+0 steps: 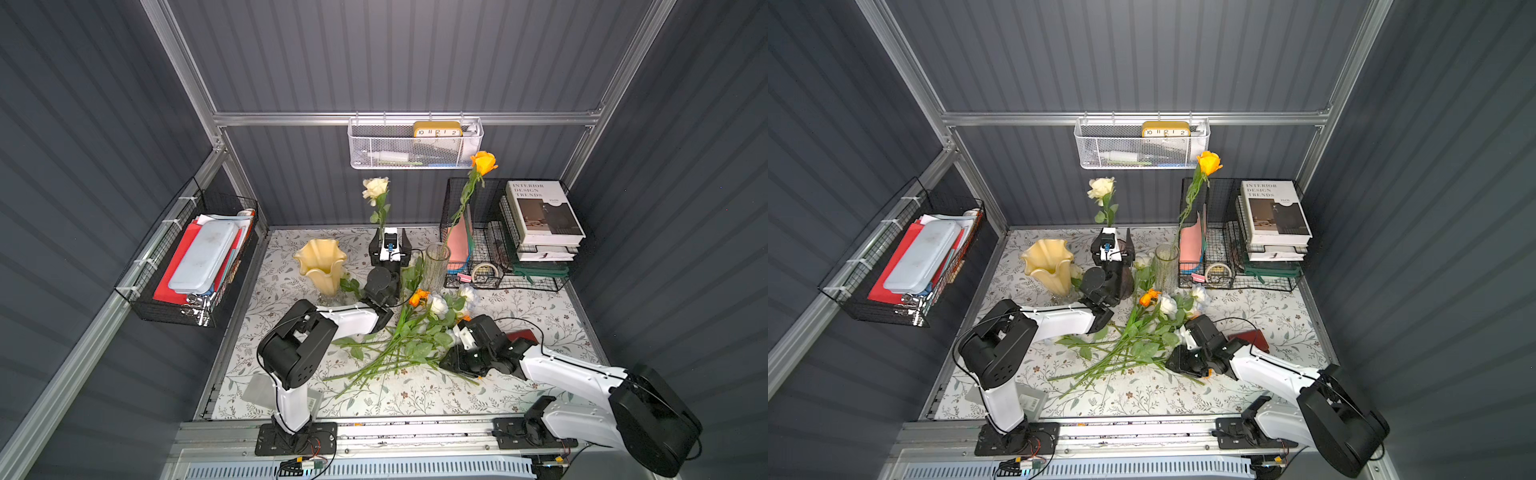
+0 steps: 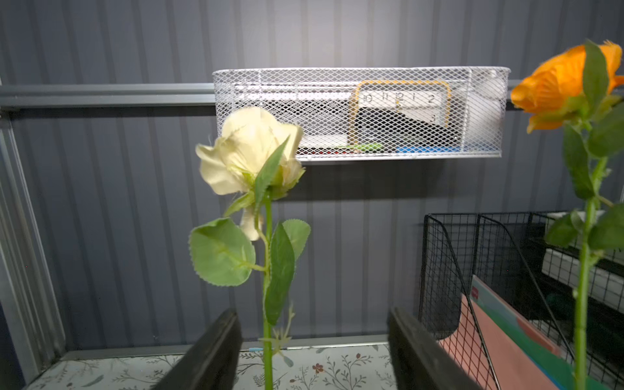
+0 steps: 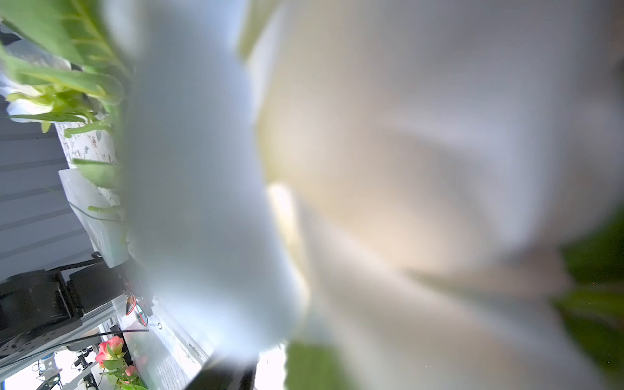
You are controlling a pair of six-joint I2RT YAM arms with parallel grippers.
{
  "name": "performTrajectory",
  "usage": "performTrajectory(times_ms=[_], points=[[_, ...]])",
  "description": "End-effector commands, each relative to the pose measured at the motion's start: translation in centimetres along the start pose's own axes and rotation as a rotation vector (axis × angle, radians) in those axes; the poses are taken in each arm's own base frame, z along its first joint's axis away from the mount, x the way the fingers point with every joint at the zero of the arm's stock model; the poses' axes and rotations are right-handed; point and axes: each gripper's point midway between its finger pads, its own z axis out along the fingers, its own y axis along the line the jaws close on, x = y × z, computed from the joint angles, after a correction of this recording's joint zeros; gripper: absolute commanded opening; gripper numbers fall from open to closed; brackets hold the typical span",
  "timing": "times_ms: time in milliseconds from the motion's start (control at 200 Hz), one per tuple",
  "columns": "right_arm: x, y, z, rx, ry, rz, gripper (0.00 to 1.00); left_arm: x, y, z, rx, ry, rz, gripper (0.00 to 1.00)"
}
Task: Arrange the flowers in different vases according to their colors
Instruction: Insert the flower into the vase, then pick up the flower at the center of the board.
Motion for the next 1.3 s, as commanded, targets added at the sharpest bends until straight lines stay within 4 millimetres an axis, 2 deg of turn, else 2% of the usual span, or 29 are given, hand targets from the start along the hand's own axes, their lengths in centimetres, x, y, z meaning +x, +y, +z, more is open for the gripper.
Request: performTrajectory(times_ms=[0, 235, 330, 385, 575, 690, 830, 926, 1181, 1296], points=[[0.2, -0.7, -0.3, 0.022, -0.011, -0.005, 0.44, -2.8, 1.2, -1.1, -0.059, 0.019, -0.031, 0.8], [0.3, -0.7, -0.6, 0.016, -0.026, 0.001, 0.44, -5.4, 2.3, -4.9, -0.032, 0.148, -0.129, 0.87], [0.2, -0.7, -0.9, 0.015, -0.034, 0.007, 0.45, -6.0, 1.2, -7.1, 0.062, 0.228, -0.184, 0.87], [0.2, -0.7, -1.0, 0.015, -0.04, 0.009, 0.45, -5.3, 0.1, -8.5, 0.14, 0.313, -0.215, 0.86], [0.0, -0.5, -1.6, 0.004, -0.064, 0.016, 0.47, -0.8, -1.1, -13.9, 0.291, 0.609, -0.334, 0.79], [-0.1, -0.7, -1.7, 0.012, -0.066, 0.019, 0.47, 1.4, -1.7, -17.0, 0.369, 0.733, -0.369, 0.73], [-0.2, -0.5, -1.8, 0.008, -0.06, 0.028, 0.47, 3.8, -3.8, -20.4, 0.499, 0.856, -0.385, 0.69], [-0.3, -0.3, -2.0, 0.003, -0.065, 0.03, 0.47, 5.7, -4.6, -22.2, 0.497, 0.945, -0.381, 0.65], [-1.0, 0.6, -3.6, -0.008, -0.092, 0.019, 0.47, 6.1, -6.3, -25.0, 0.614, 1.002, -0.442, 0.55], [-1.3, 0.8, -4.5, -0.002, -0.104, 0.015, 0.47, 5.8, -7.9, -26.9, 0.699, 1.008, -0.434, 0.54]])
